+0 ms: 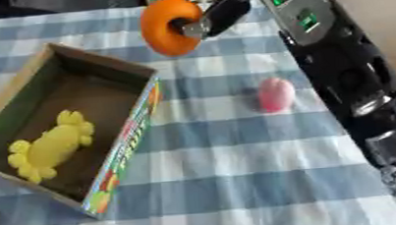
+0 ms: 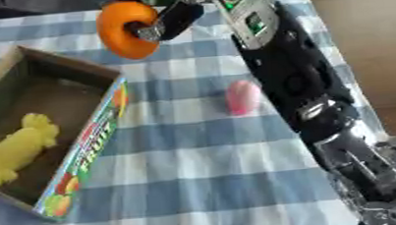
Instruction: Pick up objects on the table and place them in the box.
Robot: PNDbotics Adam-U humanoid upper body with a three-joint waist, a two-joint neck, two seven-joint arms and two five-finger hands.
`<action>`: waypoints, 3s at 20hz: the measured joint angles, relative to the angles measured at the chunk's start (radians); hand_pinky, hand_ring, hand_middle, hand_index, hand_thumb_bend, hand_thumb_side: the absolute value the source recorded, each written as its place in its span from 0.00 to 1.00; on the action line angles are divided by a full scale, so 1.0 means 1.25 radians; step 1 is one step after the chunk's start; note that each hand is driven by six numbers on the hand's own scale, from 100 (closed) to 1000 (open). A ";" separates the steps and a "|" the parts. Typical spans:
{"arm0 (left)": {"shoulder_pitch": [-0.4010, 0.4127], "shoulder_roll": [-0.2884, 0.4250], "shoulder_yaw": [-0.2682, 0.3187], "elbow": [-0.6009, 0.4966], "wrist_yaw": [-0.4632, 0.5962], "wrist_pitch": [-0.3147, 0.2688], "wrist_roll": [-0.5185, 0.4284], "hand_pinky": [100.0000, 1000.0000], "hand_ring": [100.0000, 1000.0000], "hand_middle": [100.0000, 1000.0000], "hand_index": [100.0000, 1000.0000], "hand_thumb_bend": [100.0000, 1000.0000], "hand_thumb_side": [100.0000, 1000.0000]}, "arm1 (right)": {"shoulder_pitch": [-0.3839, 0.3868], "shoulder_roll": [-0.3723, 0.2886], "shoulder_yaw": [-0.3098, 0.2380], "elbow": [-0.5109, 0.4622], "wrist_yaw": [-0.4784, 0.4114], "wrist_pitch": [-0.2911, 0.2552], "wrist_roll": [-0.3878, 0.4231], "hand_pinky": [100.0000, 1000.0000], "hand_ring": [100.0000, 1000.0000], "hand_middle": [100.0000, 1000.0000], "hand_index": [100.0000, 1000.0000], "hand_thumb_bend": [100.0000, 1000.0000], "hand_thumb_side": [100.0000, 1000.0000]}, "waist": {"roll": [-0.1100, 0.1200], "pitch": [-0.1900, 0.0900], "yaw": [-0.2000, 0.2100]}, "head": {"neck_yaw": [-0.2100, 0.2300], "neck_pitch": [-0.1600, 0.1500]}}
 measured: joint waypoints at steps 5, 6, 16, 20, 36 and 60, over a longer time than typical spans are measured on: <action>-0.004 0.000 -0.002 0.000 0.003 0.001 -0.001 0.45 0.63 0.57 0.72 0.00 0.70 | -0.010 0.081 0.011 -0.038 -0.015 0.015 0.015 0.74 0.68 0.26 0.50 0.00 0.05 | -0.002 0.000 0.008 | -0.007 0.000; -0.004 0.000 -0.002 0.000 0.003 0.001 -0.001 0.45 0.63 0.57 0.72 0.00 0.70 | -0.010 0.098 0.014 -0.045 -0.015 0.019 0.019 0.74 0.68 0.26 0.50 0.00 0.05 | -0.002 0.000 0.011 | -0.008 0.000; -0.009 0.000 -0.003 0.000 0.004 -0.002 -0.002 0.45 0.63 0.58 0.72 0.00 0.70 | 0.020 0.231 0.028 -0.049 0.047 0.038 0.038 0.76 0.69 0.27 0.51 0.00 0.05 | -0.004 0.000 0.029 | -0.023 0.000; -0.012 0.000 -0.004 0.000 0.005 -0.004 -0.003 0.45 0.63 0.58 0.72 0.00 0.70 | 0.037 0.269 0.028 -0.011 0.102 0.038 0.038 0.77 0.70 0.29 0.53 0.00 0.04 | -0.006 0.005 0.035 | -0.028 -0.003; -0.013 0.000 -0.007 0.000 0.005 -0.006 -0.004 0.45 0.64 0.58 0.72 0.00 0.70 | 0.051 0.298 0.008 0.132 0.236 0.002 0.002 0.91 0.93 0.79 0.93 0.05 0.37 | -0.007 0.013 0.038 | -0.034 -0.007; -0.006 0.004 -0.007 0.000 0.003 -0.005 -0.004 0.45 0.64 0.58 0.72 0.00 0.68 | -0.003 0.059 -0.041 -0.050 0.034 -0.003 -0.003 0.89 0.95 0.81 0.92 0.30 0.67 | 0.006 0.000 0.007 | -0.010 0.002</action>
